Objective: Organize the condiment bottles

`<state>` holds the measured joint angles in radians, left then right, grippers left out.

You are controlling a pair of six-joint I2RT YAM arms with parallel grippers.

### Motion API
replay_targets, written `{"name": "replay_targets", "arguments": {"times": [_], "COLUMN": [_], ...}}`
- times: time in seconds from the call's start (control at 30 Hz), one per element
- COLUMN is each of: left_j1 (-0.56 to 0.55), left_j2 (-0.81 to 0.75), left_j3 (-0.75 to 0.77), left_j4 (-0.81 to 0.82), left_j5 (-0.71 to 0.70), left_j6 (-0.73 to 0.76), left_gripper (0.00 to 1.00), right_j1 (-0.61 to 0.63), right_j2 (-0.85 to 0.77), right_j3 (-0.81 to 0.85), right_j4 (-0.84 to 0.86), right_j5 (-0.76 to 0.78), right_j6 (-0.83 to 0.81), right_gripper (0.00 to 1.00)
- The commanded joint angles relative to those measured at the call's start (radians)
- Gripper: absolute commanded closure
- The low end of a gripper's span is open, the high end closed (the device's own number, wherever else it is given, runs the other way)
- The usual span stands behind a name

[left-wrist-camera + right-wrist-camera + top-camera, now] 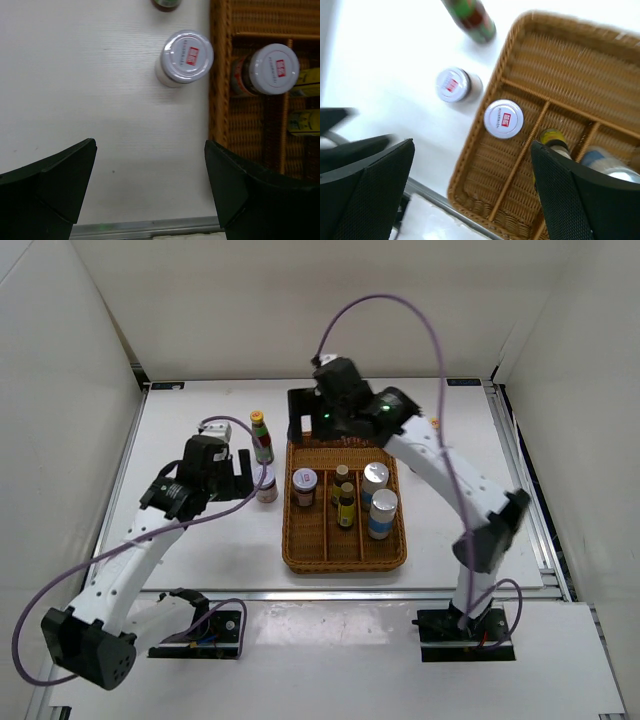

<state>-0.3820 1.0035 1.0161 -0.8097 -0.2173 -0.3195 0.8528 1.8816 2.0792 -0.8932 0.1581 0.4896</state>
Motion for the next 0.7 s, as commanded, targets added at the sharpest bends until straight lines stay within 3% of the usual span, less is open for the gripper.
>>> {"name": "replay_targets", "arguments": {"times": [0.0, 0.4, 0.6, 0.67], "left_j1": [-0.011, -0.011, -0.011, -0.011], "left_j2": [0.033, 0.306, 0.478, 0.547], "left_j3": [0.007, -0.011, 0.038, 0.073], "left_j4": [0.121, 0.383, 0.396, 0.396], "left_j5": [0.156, 0.196, 0.151, 0.137], "left_j6": [-0.027, 0.039, 0.011, 0.0], "left_gripper": [0.0, 0.0, 0.0, 0.05], "right_j1": [-0.001, -0.001, -0.001, -0.001], "right_j2": [-0.162, -0.544, -0.679, -0.694], "right_j3": [-0.02, -0.258, -0.289, -0.289], "right_j4": [0.01, 0.01, -0.042, -0.072], "right_j5": [0.063, 0.195, 0.274, 0.307], "right_j6": [-0.023, -0.062, -0.098, -0.111], "right_gripper": [0.0, 0.0, 0.0, 0.0]}}
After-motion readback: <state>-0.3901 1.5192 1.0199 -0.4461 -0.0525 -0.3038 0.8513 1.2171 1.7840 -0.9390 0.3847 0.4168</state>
